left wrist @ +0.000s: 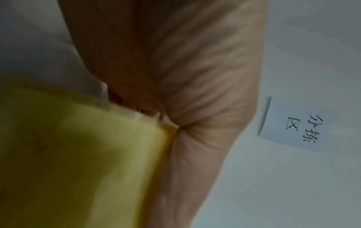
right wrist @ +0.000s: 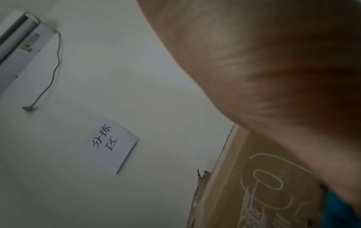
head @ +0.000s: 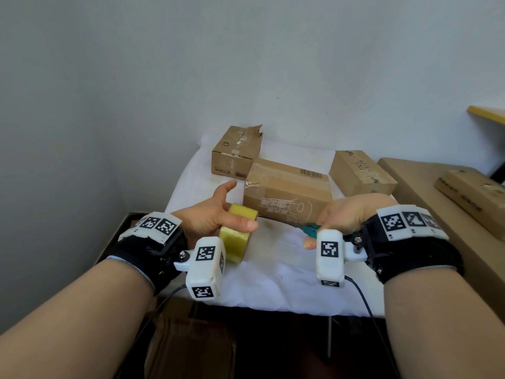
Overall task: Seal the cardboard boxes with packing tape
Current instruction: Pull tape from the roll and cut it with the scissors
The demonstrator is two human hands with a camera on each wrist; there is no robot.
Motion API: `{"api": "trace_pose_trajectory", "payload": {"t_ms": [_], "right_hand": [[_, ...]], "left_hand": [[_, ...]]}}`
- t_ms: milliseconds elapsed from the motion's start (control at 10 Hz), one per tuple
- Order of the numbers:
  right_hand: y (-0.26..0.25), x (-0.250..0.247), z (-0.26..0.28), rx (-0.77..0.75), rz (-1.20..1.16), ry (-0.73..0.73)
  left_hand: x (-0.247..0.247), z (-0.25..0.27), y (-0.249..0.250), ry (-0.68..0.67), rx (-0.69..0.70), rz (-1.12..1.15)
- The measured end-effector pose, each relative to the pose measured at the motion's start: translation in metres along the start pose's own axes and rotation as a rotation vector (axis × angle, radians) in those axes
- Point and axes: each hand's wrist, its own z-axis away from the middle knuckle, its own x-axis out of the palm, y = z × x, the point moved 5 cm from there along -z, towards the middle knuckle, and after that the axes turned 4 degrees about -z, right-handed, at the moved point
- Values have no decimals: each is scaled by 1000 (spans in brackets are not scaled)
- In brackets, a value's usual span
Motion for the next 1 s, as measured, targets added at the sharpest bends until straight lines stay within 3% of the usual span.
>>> {"api": "trace_pose_trajectory", "payload": {"t_ms": [100,200,300,400,700,800,1000], "right_hand": [[2,-5,0,74,131,124],[13,-5,-8,79,261,167],[3,-7,5,75,247,185],[-14,-10,15,33,71,172],[-80,-2,23,-389,-517,387],[-90,0,25,-449,-619,430],[-89,4,33,-428,-752,406]], "left_hand": [[-5,-1,1,59,89,-22],[-8,-2,2,98,159,-18],[-12,-3,2,121,211,0],[-15,-2,4,140,257,7],[-9,4,18,159,384,26],[-5,3,23,140,422,25],[11,0,29,77,450,7]]}}
